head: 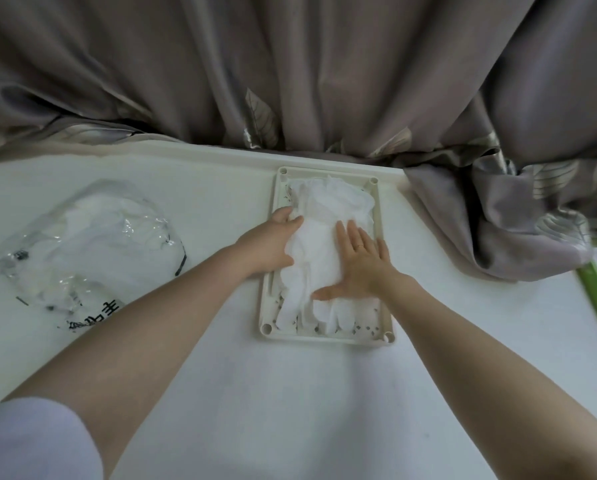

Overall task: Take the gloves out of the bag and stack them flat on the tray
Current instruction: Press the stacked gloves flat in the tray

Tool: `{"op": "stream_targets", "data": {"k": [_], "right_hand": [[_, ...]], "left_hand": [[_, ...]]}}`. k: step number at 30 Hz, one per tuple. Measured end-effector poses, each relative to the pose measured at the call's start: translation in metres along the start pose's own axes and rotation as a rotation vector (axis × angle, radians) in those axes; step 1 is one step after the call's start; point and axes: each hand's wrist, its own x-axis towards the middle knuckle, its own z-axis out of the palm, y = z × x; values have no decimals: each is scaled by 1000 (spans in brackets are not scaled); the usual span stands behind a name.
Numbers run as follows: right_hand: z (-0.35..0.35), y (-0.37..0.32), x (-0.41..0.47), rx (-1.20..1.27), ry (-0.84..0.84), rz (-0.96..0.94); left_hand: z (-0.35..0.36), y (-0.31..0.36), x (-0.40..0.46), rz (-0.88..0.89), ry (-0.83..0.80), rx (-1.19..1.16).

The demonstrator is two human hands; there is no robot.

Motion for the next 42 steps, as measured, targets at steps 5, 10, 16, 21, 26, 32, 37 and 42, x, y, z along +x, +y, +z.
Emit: {"op": "stream_targets", "data": {"k": [5,10,16,21,26,32,37,42], "right_hand": [[-19,-29,-25,5,260,46],[-24,-99,-42,234,576,-228],[-3,-193,-37,175,232,-376],[34,-234,-26,-10,107,-225],[38,-232,-25,123,133,-171],[8,-215,-45,704,197,-211],[1,-200,-54,1283,144,-251],[-13,-190,-60,1871,160,-194]], "left_hand": [[-14,-15,-40,45,207,-12],[-31,-53,-91,116,491,-35],[-52,-111,-151,238,649,265],[-47,-155,-179,281,490,415],[-31,-170,-175,308,304,545],[-12,-167,-165,64,86,565],[-19,-151,-163,-15,251,443],[-36,-134,-167,-75,412,-196]]}}
